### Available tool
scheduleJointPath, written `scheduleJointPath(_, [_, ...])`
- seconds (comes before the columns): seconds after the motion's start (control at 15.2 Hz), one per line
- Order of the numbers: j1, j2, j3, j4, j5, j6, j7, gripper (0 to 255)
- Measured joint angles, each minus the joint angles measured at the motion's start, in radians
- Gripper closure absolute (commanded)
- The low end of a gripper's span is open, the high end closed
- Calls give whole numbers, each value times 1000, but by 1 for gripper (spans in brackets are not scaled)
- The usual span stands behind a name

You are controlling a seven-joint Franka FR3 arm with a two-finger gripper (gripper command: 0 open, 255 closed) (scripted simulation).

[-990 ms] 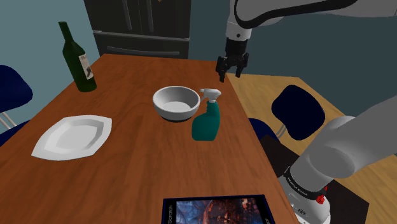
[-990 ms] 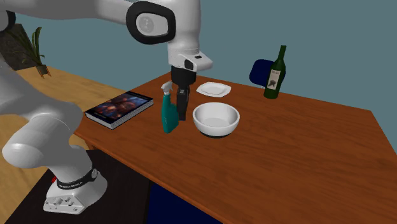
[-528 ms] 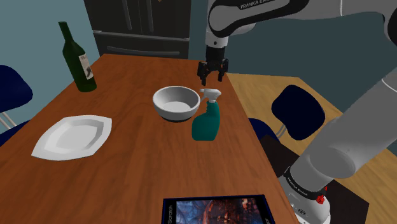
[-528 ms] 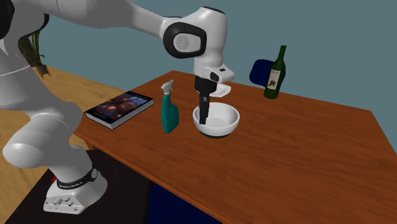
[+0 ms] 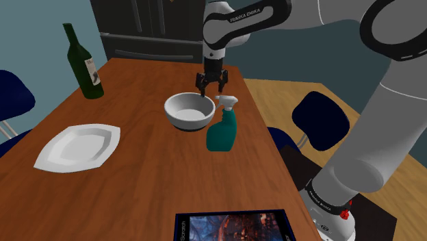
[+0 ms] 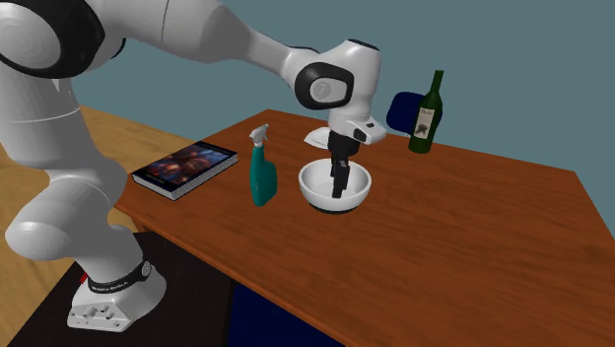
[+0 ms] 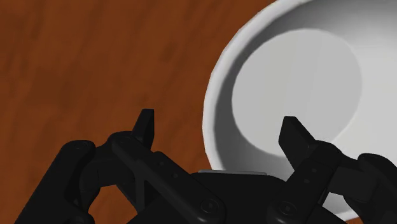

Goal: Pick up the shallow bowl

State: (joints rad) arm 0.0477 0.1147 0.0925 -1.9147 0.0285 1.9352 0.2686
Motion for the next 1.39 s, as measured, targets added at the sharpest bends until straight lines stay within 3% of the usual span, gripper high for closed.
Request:
scheduleJointPath(0.4, [0, 37, -1, -35, -2, 71, -1, 0])
scheduleJointPath(0.46, [0, 37, -1, -40, -2, 76, -1, 255])
scheduleJointPath(1.39, [1, 22, 0, -24, -1, 45, 0, 255])
